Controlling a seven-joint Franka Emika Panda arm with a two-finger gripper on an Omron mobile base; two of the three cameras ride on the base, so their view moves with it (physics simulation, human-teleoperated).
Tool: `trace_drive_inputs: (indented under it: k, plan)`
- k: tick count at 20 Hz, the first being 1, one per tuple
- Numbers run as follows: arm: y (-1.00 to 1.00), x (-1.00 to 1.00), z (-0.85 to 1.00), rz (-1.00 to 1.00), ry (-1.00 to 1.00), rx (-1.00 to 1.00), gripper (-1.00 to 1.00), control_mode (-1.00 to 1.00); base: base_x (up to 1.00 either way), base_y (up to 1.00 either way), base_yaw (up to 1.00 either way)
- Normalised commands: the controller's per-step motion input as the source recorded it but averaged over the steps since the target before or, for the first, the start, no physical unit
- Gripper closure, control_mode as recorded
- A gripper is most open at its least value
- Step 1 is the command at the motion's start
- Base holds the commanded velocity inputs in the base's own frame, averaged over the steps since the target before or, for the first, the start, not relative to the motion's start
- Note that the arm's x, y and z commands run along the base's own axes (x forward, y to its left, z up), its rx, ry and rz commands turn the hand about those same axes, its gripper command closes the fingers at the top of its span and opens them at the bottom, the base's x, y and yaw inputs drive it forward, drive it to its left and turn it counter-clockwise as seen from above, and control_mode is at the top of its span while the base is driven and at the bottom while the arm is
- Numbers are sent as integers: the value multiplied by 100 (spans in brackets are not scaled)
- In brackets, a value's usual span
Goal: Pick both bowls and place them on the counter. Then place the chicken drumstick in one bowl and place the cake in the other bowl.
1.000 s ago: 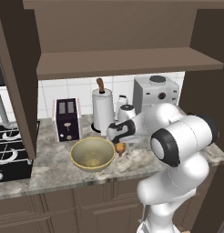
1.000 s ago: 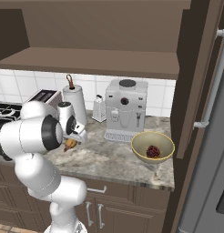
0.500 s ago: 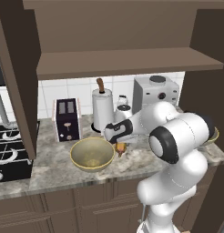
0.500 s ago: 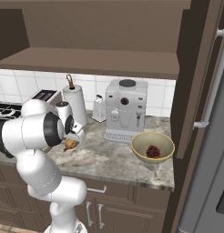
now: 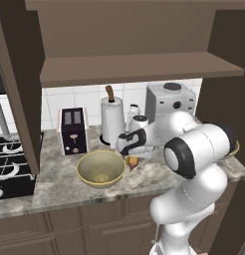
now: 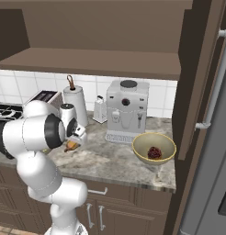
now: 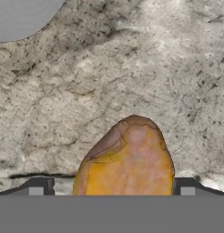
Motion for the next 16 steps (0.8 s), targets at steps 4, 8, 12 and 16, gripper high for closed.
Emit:
trace_drive_inputs:
  k: [4,8,12,16]
  plan:
    - [-21,-12,-9,0,-2,5,-100,-100,0,0,0]
    - [-9,-5,-11,0,0,2,-100,-100,0,0,0]
    - [0,0,-20,0,0,0,-100,-100,0,0,0]
    - [3,0,-29,0,0,0,-100,-100,0,0,0]
